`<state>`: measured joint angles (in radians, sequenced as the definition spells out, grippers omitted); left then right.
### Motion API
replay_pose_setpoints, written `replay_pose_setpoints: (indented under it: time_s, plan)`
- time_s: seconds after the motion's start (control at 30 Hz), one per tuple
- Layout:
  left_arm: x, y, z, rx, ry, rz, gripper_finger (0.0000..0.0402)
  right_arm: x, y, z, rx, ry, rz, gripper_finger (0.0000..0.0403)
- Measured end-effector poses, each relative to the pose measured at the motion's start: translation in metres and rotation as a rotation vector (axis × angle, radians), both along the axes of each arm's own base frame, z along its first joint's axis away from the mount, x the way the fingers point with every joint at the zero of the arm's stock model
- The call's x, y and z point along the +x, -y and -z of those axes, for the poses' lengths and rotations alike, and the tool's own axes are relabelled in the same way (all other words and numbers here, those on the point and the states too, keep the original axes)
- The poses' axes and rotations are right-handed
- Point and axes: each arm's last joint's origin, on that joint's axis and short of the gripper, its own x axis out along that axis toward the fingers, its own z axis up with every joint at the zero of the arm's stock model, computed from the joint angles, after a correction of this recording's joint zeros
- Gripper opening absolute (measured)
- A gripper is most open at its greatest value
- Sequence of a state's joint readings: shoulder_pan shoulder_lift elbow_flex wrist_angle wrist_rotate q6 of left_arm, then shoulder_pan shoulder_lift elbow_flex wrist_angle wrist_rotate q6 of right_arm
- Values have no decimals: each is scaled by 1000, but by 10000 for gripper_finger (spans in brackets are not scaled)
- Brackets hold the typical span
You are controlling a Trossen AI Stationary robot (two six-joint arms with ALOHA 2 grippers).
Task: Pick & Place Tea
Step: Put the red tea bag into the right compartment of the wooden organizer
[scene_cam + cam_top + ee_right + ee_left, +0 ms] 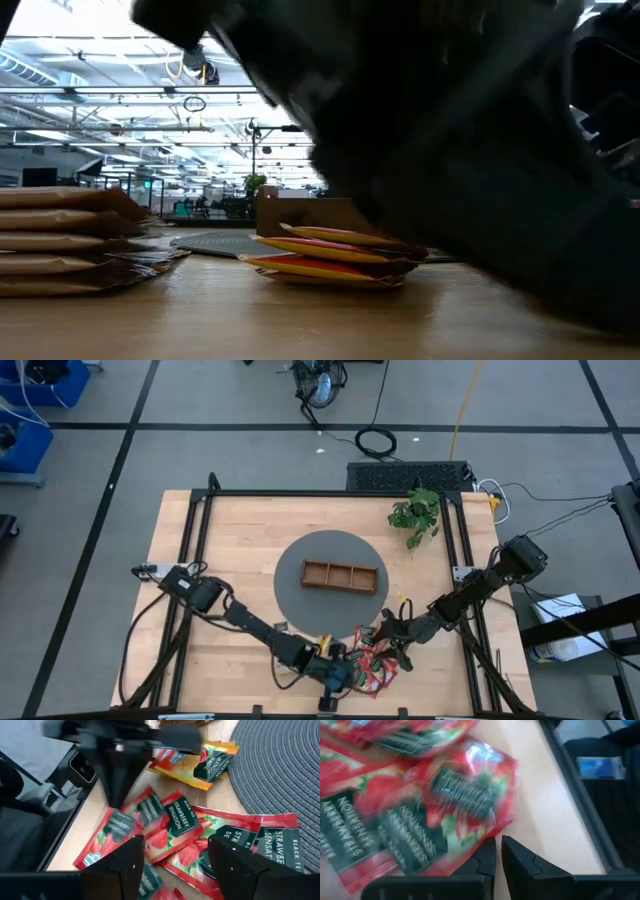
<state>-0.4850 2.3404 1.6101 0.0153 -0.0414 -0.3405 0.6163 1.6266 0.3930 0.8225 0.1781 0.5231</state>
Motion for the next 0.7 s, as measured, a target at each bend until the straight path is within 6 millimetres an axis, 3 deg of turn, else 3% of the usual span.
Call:
replay_pose_setpoints:
  time_s: [0.3, 0.7]
  plan:
    - [16, -30, 4, 2, 10, -89, 35, -2, 1, 7, -18, -97, -5, 200]
    - [18, -28, 1, 52, 80, -52, 35, -5, 0, 10, 33, -177, -40, 200]
